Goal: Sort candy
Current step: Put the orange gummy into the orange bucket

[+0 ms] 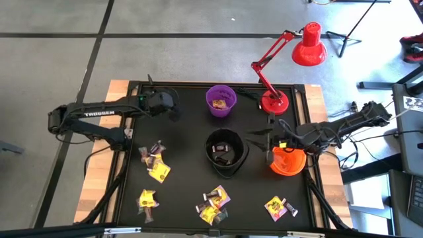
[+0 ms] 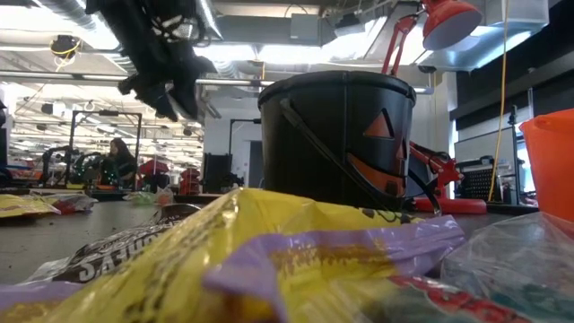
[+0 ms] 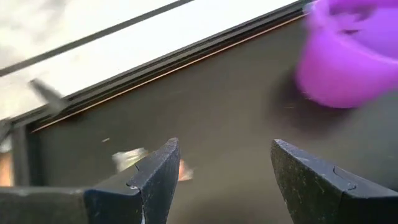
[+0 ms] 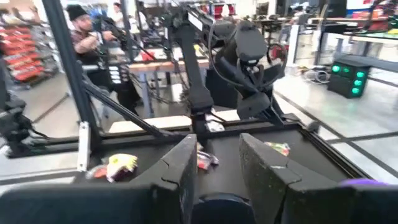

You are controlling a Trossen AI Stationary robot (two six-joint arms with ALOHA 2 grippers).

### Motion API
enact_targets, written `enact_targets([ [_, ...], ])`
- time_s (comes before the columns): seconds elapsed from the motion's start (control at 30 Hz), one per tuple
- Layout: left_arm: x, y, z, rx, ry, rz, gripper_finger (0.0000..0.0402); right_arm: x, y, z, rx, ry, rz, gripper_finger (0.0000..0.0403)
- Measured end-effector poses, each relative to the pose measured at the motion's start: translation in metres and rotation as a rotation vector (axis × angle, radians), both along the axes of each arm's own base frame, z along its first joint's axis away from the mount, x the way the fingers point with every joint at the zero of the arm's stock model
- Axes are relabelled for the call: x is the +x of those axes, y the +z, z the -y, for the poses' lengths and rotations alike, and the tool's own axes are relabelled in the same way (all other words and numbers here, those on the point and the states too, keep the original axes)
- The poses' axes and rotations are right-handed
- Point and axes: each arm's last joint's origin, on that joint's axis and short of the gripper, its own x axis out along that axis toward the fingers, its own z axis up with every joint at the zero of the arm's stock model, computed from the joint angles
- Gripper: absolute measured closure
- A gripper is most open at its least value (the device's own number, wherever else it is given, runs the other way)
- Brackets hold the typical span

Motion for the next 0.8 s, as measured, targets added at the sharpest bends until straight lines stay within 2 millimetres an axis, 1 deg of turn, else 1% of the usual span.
enact_targets([
  [0.17, -0.003, -0.015, -0.023, -0.078, 0.038, -0.093, 0.0160, 0.003, -0.004, -0.001, -0.006, -0.010, -0.017, 0.0286],
  [0.43, -0.003, -0.051, -0.059, -0.209, 0.132, -0.239, 0.0160, 0.003, -0.005, -0.001, -0.007, -0.010, -0.021, 0.0286],
  [0.6, -0.001, -0.074, -0.072, -0.264, 0.171, -0.317, 0.0160, 0.003, -0.006, -0.001, -0.010, -0.010, -0.030, 0.0286],
  [0.8, 0.008, -0.099, -0.083, -0.332, 0.122, -0.347, 0.0160, 0.003, -0.006, -0.001, -0.012, -0.010, -0.034, 0.0286],
])
